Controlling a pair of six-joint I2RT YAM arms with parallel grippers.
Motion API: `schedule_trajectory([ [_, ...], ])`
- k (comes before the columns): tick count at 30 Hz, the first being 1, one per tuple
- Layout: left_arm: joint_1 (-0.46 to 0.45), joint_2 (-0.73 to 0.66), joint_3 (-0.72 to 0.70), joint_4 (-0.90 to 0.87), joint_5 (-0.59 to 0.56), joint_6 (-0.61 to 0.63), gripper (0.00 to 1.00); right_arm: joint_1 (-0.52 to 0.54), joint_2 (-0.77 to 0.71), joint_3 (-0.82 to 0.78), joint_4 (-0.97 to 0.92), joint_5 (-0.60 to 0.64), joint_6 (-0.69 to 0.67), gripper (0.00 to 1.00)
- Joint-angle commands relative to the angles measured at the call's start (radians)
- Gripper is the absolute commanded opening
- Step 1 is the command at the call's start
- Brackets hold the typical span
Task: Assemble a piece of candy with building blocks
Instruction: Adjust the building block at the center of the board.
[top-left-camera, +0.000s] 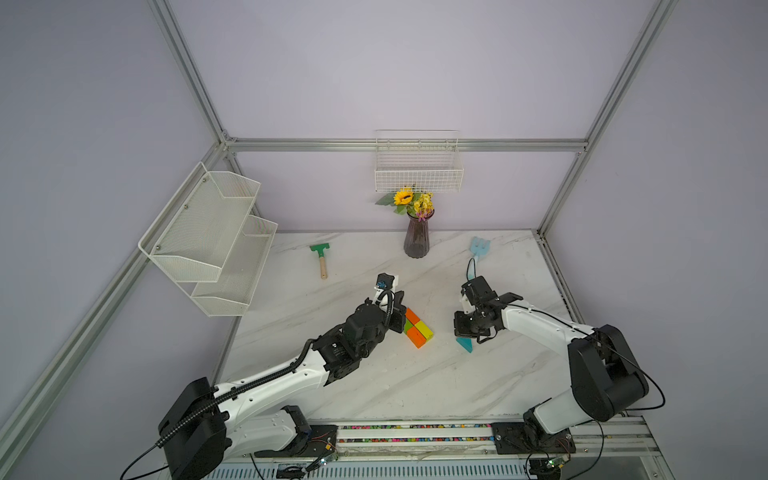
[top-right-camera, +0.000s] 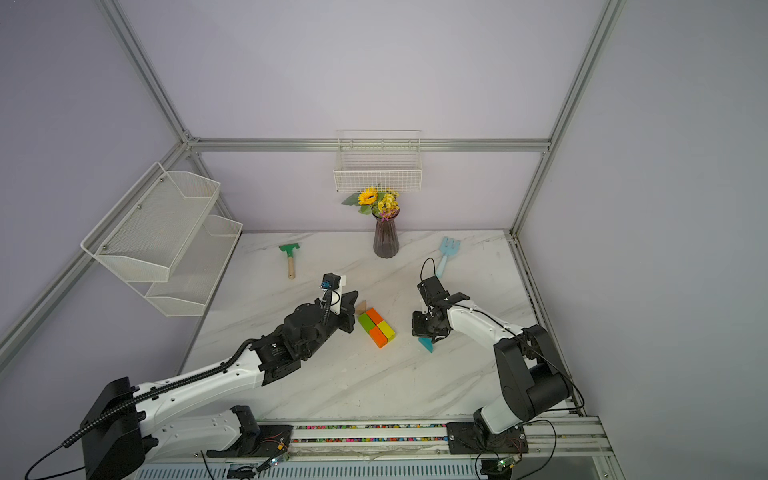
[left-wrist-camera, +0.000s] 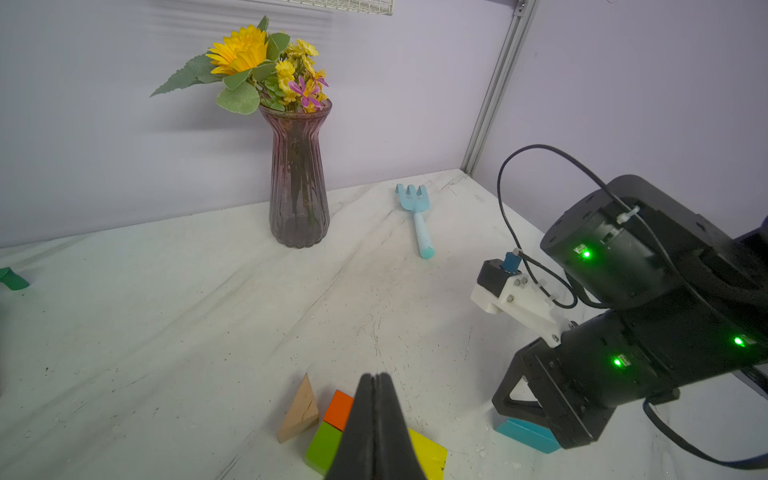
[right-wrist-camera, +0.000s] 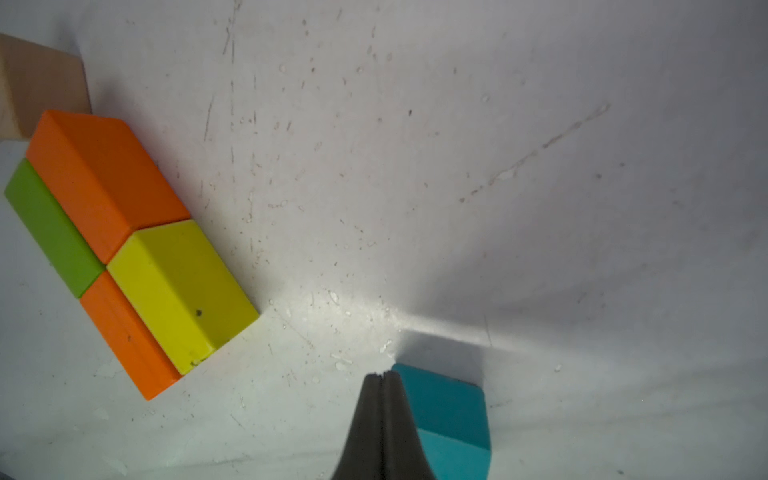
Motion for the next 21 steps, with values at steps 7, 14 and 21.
schedule_trajectory([
  [7, 0.013, 0.024, -0.006, 0.041, 0.011, -0.065, 0.0, 0.062, -0.04, 0.032, -0.123, -0.031, -0.009, 0.0],
  [14, 0.019, 0.027, -0.013, 0.049, 0.022, -0.069, 0.0, 0.066, -0.147, 0.092, -0.096, 0.024, 0.022, 0.0],
  [21, 0.02, 0.019, -0.02, 0.037, 0.029, -0.072, 0.0, 0.065, 0.018, 0.138, -0.155, 0.139, 0.015, 0.0],
])
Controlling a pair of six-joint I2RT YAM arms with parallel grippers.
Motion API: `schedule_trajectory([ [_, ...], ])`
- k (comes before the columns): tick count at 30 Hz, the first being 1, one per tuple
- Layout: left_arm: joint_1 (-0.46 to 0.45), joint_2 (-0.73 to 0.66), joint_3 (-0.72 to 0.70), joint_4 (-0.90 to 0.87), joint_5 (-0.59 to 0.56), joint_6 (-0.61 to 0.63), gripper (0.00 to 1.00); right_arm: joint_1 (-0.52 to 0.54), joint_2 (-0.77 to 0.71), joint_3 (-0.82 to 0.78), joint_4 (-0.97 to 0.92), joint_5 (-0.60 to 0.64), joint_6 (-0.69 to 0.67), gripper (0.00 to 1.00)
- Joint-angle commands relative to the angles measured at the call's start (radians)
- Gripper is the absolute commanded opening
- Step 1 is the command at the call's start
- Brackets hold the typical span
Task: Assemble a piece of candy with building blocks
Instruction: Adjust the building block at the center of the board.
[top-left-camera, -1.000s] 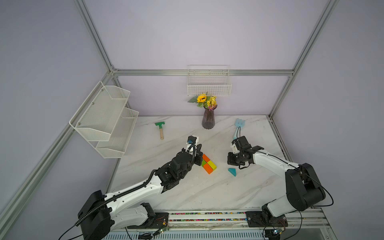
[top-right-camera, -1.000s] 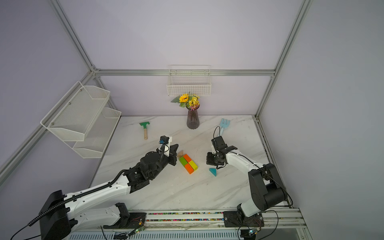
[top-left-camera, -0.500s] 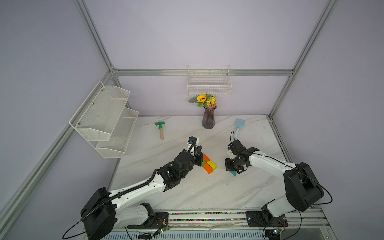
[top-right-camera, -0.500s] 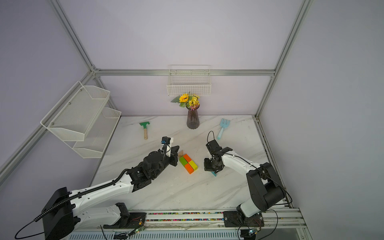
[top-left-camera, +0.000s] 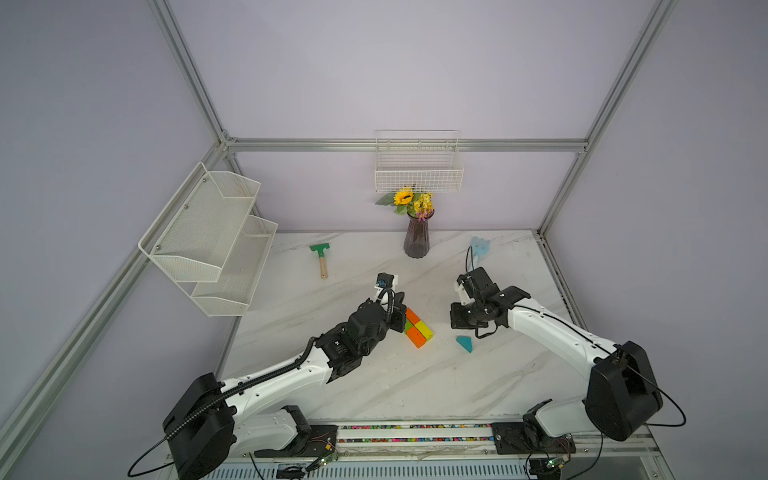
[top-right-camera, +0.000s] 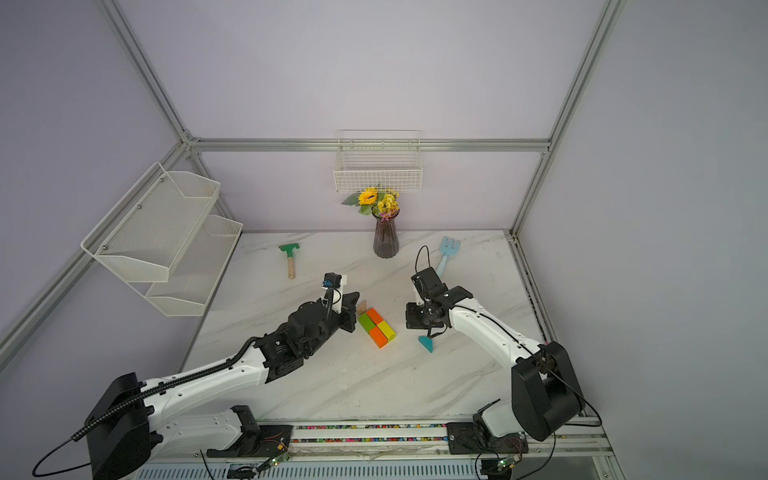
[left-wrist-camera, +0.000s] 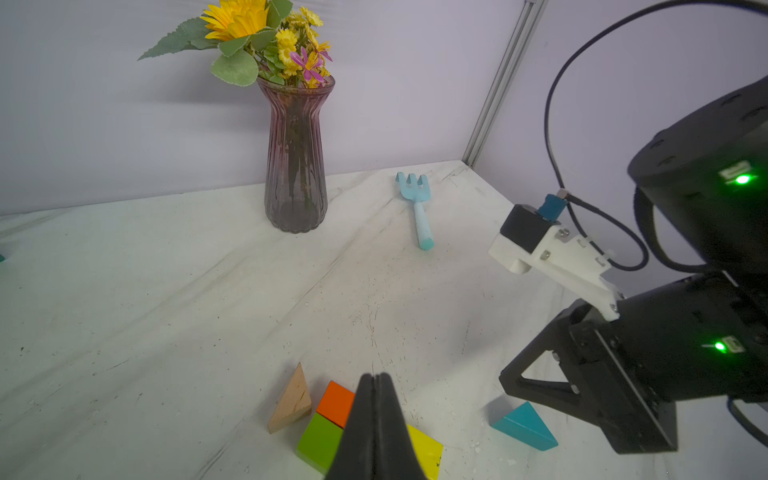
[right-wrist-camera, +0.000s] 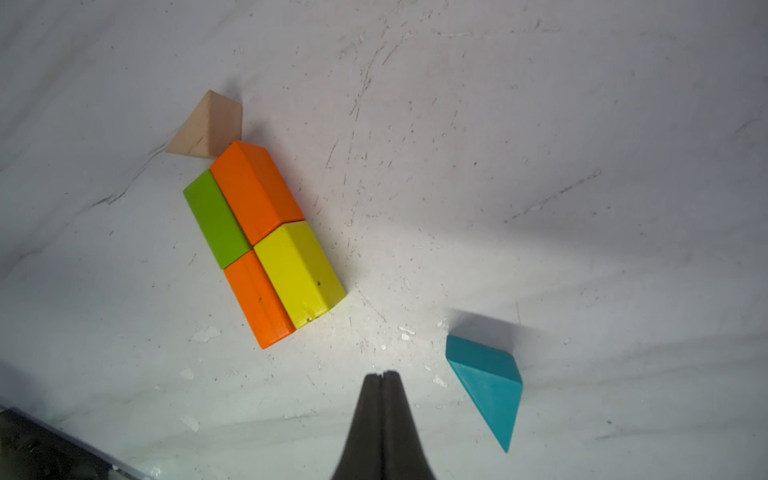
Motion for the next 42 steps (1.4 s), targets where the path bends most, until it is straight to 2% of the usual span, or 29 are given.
schedule_trajectory([
  [1, 0.007, -0.017, -0.023, 0.032, -0.007, -0.021, 0.0, 0.007, 0.093, 0.018, -0.067, 0.1, 0.003, 0.0],
  [6, 0.011, -0.048, -0.055, 0.037, -0.028, -0.034, 0.0, 0.007, 0.118, 0.023, -0.064, 0.113, 0.004, 0.0],
  [17, 0.019, -0.037, -0.072, 0.046, -0.027, -0.051, 0.0, 0.022, 0.084, -0.085, -0.064, 0.016, 0.02, 0.0],
  [24, 0.019, -0.02, -0.07, 0.054, -0.013, -0.064, 0.0, 0.085, 0.015, -0.048, -0.113, -0.016, 0.043, 0.0],
  [33, 0.021, 0.005, -0.067, 0.065, 0.011, -0.079, 0.0, 0.106, -0.117, -0.002, -0.179, 0.045, 0.06, 0.0],
  [35, 0.021, 0.004, -0.069, 0.06, 0.015, -0.08, 0.0, 0.106, -0.177, -0.018, -0.172, 0.053, 0.086, 0.21],
  [39, 0.022, 0.012, -0.075, 0.065, 0.015, -0.082, 0.0, 0.105, -0.312, -0.113, -0.134, 0.087, 0.164, 0.54],
  [42, 0.024, 0.025, -0.07, 0.079, 0.009, -0.107, 0.0, 0.103, -0.348, -0.19, -0.078, 0.035, 0.194, 0.58],
])
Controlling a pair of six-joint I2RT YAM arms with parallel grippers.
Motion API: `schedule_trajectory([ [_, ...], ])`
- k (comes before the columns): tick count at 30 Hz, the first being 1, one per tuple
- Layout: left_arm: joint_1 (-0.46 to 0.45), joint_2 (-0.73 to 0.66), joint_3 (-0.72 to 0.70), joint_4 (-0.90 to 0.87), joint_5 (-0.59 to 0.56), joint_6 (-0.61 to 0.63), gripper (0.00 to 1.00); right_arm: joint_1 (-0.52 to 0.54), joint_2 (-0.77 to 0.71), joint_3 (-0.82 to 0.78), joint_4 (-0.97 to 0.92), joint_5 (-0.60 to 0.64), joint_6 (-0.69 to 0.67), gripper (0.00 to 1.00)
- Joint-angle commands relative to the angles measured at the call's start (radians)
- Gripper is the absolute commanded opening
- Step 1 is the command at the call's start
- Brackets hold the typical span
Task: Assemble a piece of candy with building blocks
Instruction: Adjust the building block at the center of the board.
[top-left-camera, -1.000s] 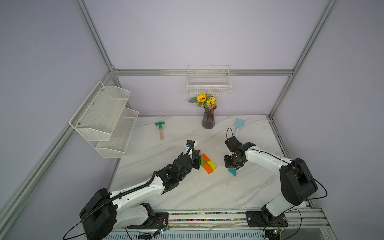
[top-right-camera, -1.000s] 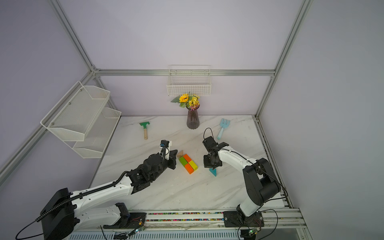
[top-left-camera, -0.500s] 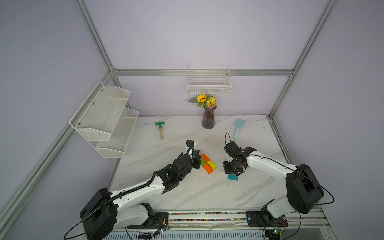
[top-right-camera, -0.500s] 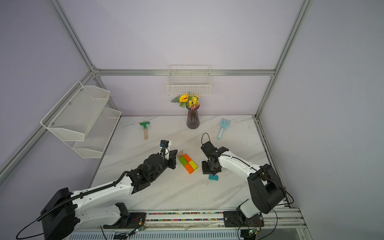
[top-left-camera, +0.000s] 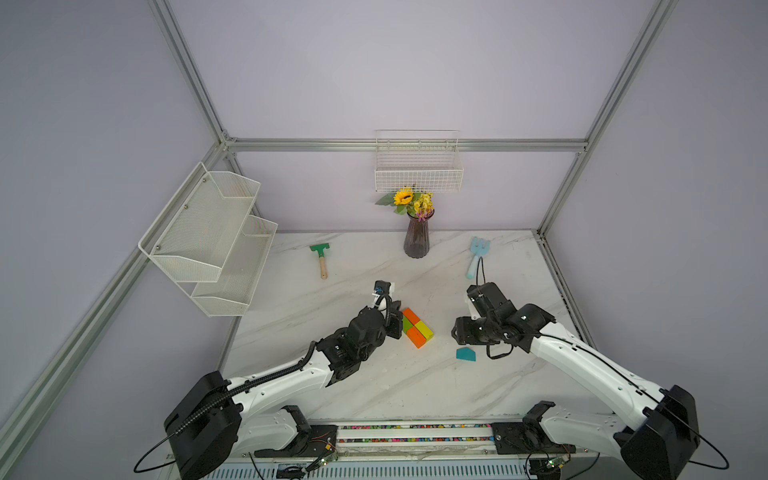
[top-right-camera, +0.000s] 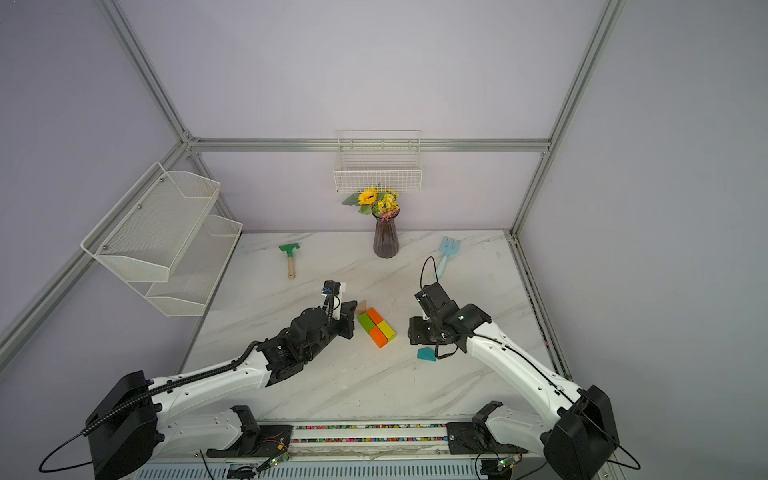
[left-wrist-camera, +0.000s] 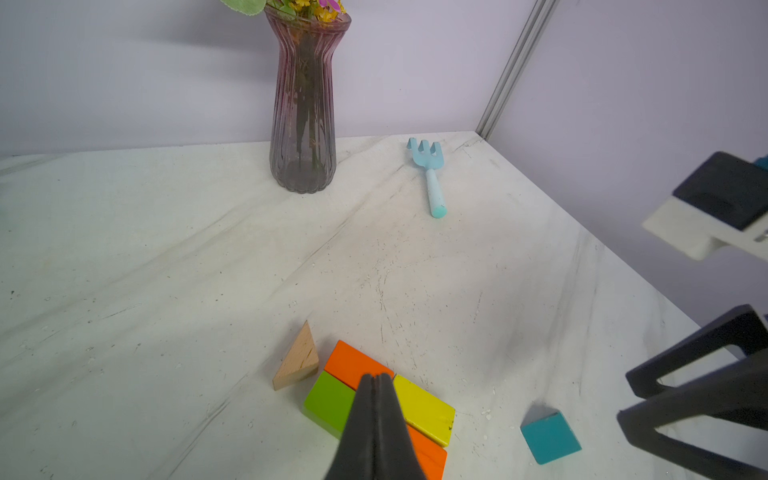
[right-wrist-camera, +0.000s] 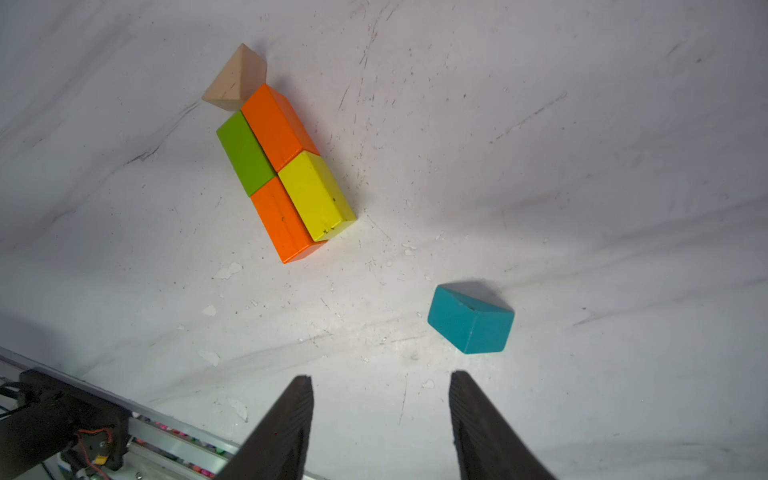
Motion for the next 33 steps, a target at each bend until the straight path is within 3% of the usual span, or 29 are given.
schedule_trajectory([
  [1, 0.01, 0.013, 0.009, 0.062, -0.004, -0.059, 0.0, 0.0, -0.017, -0.09, 0.067, -0.029, 0.057, 0.58],
  [6, 0.045, 0.053, 0.08, -0.012, 0.115, -0.101, 0.0, -0.001, -0.137, -0.218, 0.299, 0.034, -0.007, 0.61],
  [11, 0.048, 0.043, 0.098, 0.053, 0.34, 0.024, 0.0, -0.004, -0.403, -0.426, 0.67, 0.082, -0.151, 0.66],
  [13, 0.048, 0.036, 0.098, 0.065, 0.376, 0.043, 0.0, -0.017, -0.475, -0.49, 0.735, 0.117, -0.179, 0.68],
  [14, 0.049, 0.034, 0.097, 0.063, 0.37, 0.042, 0.0, -0.043, -0.48, -0.506, 0.742, 0.104, -0.166, 0.68],
  [17, 0.049, 0.026, 0.082, 0.069, 0.343, 0.037, 0.0, -0.12, -0.399, -0.509, 0.761, -0.09, -0.176, 0.69],
  [22, 0.052, 0.009, 0.04, 0.106, 0.335, 0.025, 0.0, -0.125, -0.102, -0.45, 0.705, -0.2, -0.117, 0.64],
  [25, 0.053, 0.008, 0.036, 0.076, 0.318, 0.016, 0.0, -0.123, -0.004, -0.444, 0.716, -0.265, -0.078, 0.6],
  [33, 0.056, 0.006, -0.007, 0.079, 0.307, 0.002, 0.0, -0.116, -0.26, -0.533, 0.635, -0.199, 0.036, 0.59],
])
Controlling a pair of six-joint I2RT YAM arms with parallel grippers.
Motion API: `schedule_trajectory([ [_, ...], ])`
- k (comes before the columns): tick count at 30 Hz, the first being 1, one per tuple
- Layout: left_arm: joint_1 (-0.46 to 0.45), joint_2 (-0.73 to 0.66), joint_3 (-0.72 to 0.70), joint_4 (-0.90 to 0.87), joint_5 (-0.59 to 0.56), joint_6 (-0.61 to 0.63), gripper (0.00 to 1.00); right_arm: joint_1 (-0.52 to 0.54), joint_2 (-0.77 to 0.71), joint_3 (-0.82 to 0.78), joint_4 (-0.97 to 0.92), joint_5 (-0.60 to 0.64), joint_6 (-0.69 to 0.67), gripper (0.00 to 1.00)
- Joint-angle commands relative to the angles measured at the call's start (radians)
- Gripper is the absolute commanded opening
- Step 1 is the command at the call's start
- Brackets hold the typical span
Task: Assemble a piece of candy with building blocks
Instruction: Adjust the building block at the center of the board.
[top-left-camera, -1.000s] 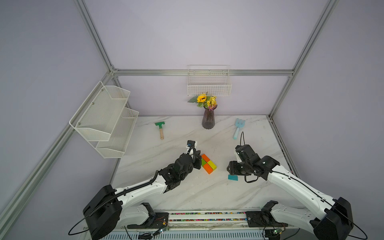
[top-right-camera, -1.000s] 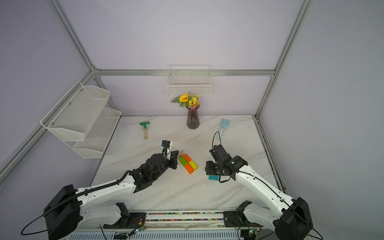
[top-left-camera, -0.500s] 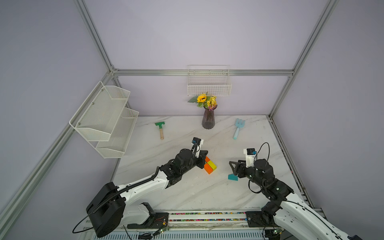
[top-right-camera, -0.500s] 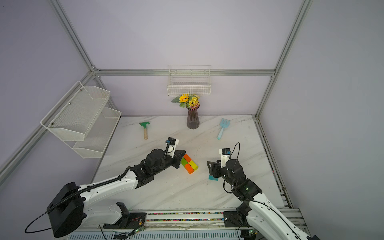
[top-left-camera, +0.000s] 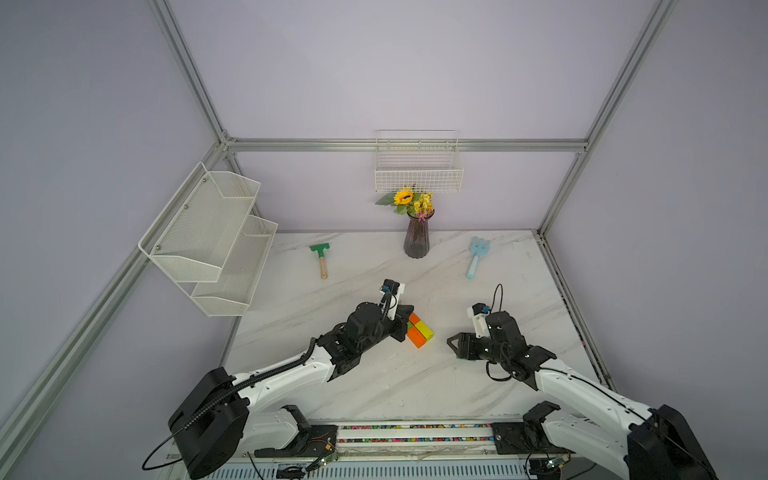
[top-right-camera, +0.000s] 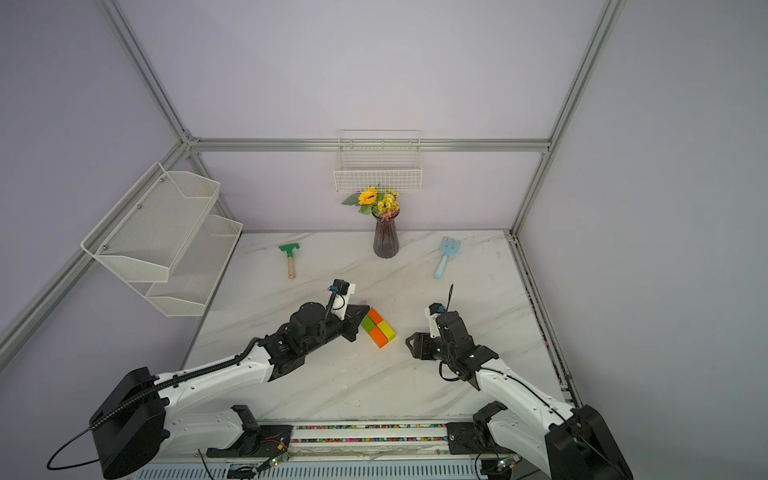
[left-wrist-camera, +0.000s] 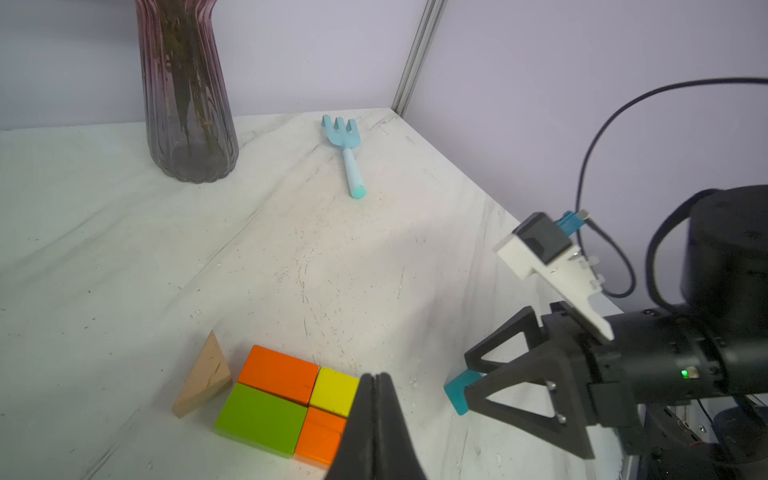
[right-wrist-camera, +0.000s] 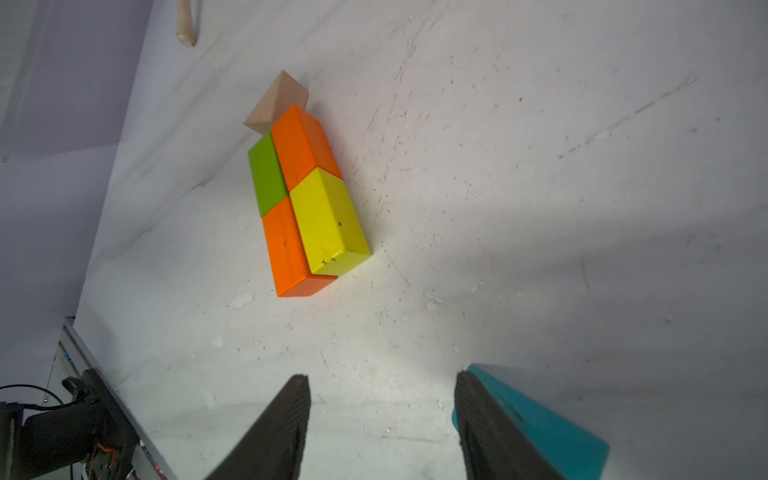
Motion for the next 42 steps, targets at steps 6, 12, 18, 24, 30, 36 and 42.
schedule_trajectory([
  [6, 0.009, 0.007, -0.009, 0.06, 0.012, -0.021, 0.0, 0.054, -0.196, 0.03, -0.227, 0.171, 0.155, 0.62],
  [12, 0.009, 0.016, -0.003, 0.06, 0.028, -0.028, 0.0, 0.058, 0.093, 0.22, -0.478, 0.305, 0.202, 0.68],
  [18, 0.01, -0.005, -0.028, 0.065, 0.021, -0.038, 0.0, 0.162, 0.444, 0.471, -0.694, 0.482, 0.21, 0.68],
  [24, 0.009, -0.021, -0.052, 0.071, 0.007, -0.05, 0.0, 0.161, 0.449, 0.449, -0.682, 0.419, 0.246, 0.67],
  [30, 0.01, -0.01, -0.062, 0.079, 0.01, -0.058, 0.0, 0.161, 0.38, 0.347, -0.625, 0.303, 0.298, 0.67],
  [36, 0.01, 0.006, -0.06, 0.089, 0.019, -0.063, 0.0, 0.161, 0.378, 0.277, -0.494, 0.24, 0.318, 0.64],
  [42, 0.01, 0.007, -0.05, 0.073, 0.027, -0.065, 0.0, 0.147, 0.437, 0.294, -0.43, 0.276, 0.289, 0.55],
])
